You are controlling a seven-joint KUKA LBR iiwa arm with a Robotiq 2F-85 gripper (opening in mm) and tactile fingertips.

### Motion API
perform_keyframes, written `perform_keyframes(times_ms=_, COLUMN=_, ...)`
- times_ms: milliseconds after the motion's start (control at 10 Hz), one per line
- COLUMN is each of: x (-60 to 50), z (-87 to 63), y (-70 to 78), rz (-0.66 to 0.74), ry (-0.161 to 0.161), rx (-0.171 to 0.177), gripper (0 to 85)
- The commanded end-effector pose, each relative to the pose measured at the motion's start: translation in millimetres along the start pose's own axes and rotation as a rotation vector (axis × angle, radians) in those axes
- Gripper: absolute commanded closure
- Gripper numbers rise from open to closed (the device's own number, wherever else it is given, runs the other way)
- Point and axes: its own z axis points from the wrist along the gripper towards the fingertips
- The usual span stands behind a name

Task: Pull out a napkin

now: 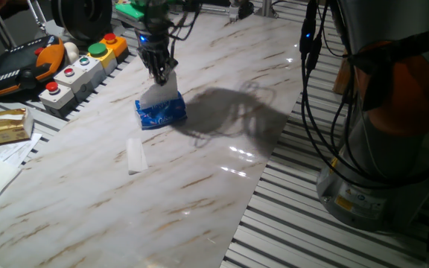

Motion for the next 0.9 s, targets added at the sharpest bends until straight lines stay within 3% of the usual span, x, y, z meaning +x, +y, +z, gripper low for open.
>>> perform_keyframes(times_ms=0, x=2.9, z=-4.5, y=0.8, rz=-0.003, ry=-0.003, rx=0.004, gripper=84.3)
perform_keyframes(times_ms=800, x=33.3, z=-42.5, y=-14.7, rz=-0.055, ry=0.003, rx=0.031, gripper=84.3)
